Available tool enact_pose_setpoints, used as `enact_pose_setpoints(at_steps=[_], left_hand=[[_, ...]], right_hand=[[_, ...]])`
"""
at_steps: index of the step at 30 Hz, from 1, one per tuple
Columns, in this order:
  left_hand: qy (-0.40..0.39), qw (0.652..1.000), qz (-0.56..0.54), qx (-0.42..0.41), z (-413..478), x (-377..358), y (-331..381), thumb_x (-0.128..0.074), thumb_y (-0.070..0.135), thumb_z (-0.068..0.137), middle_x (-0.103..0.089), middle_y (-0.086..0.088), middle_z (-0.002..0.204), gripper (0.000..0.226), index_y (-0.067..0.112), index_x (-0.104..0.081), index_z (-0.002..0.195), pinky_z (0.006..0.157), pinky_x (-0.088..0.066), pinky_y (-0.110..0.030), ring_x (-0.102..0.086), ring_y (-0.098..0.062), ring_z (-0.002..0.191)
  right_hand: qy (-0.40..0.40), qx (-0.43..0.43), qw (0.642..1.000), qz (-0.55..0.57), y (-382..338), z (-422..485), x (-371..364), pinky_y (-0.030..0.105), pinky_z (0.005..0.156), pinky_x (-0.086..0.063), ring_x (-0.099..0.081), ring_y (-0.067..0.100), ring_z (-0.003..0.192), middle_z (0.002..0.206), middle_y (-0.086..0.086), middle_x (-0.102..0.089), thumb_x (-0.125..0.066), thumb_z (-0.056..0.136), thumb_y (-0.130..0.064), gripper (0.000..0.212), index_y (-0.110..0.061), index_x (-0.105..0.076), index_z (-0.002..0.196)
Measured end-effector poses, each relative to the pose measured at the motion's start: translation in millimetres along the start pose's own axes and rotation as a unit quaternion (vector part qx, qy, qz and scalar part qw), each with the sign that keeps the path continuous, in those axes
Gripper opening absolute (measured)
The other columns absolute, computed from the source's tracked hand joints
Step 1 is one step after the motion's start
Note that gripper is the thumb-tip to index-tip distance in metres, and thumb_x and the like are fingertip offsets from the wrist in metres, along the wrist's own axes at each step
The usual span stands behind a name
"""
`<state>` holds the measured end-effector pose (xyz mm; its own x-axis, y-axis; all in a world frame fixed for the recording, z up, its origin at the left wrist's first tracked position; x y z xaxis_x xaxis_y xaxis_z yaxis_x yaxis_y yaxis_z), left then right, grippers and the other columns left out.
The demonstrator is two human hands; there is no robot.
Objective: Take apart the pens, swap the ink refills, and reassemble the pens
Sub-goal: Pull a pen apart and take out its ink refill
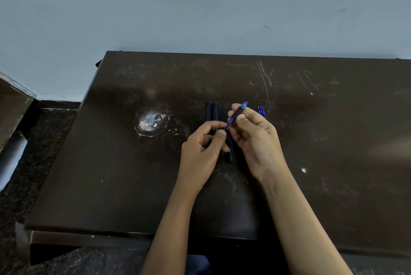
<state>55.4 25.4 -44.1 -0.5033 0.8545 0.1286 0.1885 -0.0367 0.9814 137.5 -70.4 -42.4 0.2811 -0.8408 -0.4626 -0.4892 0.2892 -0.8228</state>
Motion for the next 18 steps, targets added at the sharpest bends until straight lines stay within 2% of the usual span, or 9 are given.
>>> enact_pose_setpoints(at_steps=[3, 5, 7, 8, 10, 12, 13, 16, 18], left_hand=[[-0.011, 1.000, 0.005, 0.005, 0, 0, -1, -0.054, 0.017, 0.096, -0.062, 0.006, 0.059, 0.017, 0.025, -0.068, 0.102, 0.052, -0.036, -0.009, -0.049, 0.005, 0.048], [-0.010, 1.000, 0.013, 0.006, 0, 1, -2, -0.054, 0.017, 0.095, -0.062, 0.007, 0.059, 0.018, 0.026, -0.069, 0.100, 0.052, -0.037, -0.010, -0.050, 0.005, 0.049], [0.007, 1.000, 0.018, 0.005, 1, 2, -2, -0.054, 0.017, 0.096, -0.062, 0.006, 0.060, 0.018, 0.025, -0.069, 0.100, 0.051, -0.036, -0.010, -0.049, 0.005, 0.049], [0.019, 1.000, 0.019, 0.005, 1, 2, -2, -0.053, 0.018, 0.096, -0.062, 0.005, 0.061, 0.018, 0.025, -0.069, 0.099, 0.050, -0.035, -0.010, -0.049, 0.004, 0.049], [0.042, 0.999, 0.020, 0.005, 2, 2, -2, -0.052, 0.021, 0.096, -0.062, 0.006, 0.061, 0.017, 0.028, -0.068, 0.100, 0.050, -0.035, -0.014, -0.046, 0.002, 0.049], [0.061, 0.998, 0.021, 0.008, 2, 2, -3, -0.052, 0.023, 0.096, -0.063, 0.008, 0.061, 0.017, 0.031, -0.067, 0.099, 0.051, -0.036, -0.021, -0.045, -0.001, 0.052], [0.070, 0.997, 0.020, 0.009, 2, 2, -4, -0.053, 0.023, 0.095, -0.063, 0.008, 0.060, 0.017, 0.031, -0.067, 0.099, 0.052, -0.037, -0.023, -0.044, -0.002, 0.052], [0.077, 0.997, 0.022, 0.011, 2, 3, -5, -0.053, 0.024, 0.095, -0.064, 0.008, 0.061, 0.017, 0.033, -0.067, 0.098, 0.053, -0.039, -0.024, -0.046, -0.002, 0.053], [0.074, 0.997, 0.019, 0.011, 2, 3, -4, -0.053, 0.024, 0.095, -0.064, 0.007, 0.062, 0.017, 0.033, -0.067, 0.100, 0.054, -0.039, -0.025, -0.046, -0.001, 0.052]], right_hand=[[0.024, 0.025, 0.998, 0.060, -5, 3, 2, 0.023, 0.081, -0.052, -0.063, 0.008, 0.083, 0.095, 0.001, -0.068, -0.049, 0.096, -0.002, 0.023, -0.012, -0.068, 0.106], [0.074, 0.069, 0.989, 0.105, -8, 6, 6, 0.025, 0.084, -0.051, -0.062, 0.010, 0.086, 0.096, 0.003, -0.066, -0.051, 0.096, -0.001, 0.021, -0.009, -0.065, 0.107], [0.123, 0.111, 0.982, 0.092, -9, 8, 12, 0.024, 0.081, -0.052, -0.062, 0.011, 0.084, 0.092, 0.004, -0.066, -0.053, 0.095, -0.001, 0.018, -0.009, -0.064, 0.107], [0.151, 0.125, 0.980, 0.035, -8, 9, 15, 0.024, 0.080, -0.052, -0.062, 0.011, 0.082, 0.088, 0.003, -0.066, -0.056, 0.093, -0.002, 0.017, -0.010, -0.065, 0.105], [0.189, 0.140, 0.954, -0.186, -5, 9, 20, 0.021, 0.074, -0.051, -0.061, 0.006, 0.072, 0.077, -0.004, -0.066, -0.066, 0.087, -0.008, 0.015, -0.017, -0.068, 0.099], [0.163, 0.145, 0.894, -0.392, 2, 7, 19, 0.016, 0.068, -0.047, -0.058, 0.000, 0.063, 0.069, -0.011, -0.064, -0.070, 0.083, -0.012, 0.012, -0.021, -0.069, 0.091], [0.144, 0.150, 0.866, -0.454, 6, 6, 17, 0.016, 0.067, -0.047, -0.059, 0.000, 0.064, 0.070, -0.012, -0.064, -0.071, 0.082, -0.013, 0.011, -0.021, -0.069, 0.089], [0.111, 0.162, 0.813, -0.548, 15, 6, 14, 0.030, 0.076, -0.054, -0.065, 0.011, 0.074, 0.078, -0.005, -0.068, -0.068, 0.084, -0.015, 0.010, -0.017, -0.070, 0.094], [0.104, 0.173, 0.791, -0.577, 17, 6, 14, 0.034, 0.079, -0.055, -0.065, 0.013, 0.078, 0.086, 0.000, -0.069, -0.068, 0.085, -0.017, 0.014, -0.016, -0.071, 0.098]])
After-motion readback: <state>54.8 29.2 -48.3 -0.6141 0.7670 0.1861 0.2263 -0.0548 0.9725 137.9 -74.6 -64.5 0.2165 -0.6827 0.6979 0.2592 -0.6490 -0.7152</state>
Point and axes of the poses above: each hand's wrist, its own z-axis towards the middle knuckle, its own x-axis out of the back of the hand, y = z × x, the point moved 1 cm from there along z, towards the middle knuckle
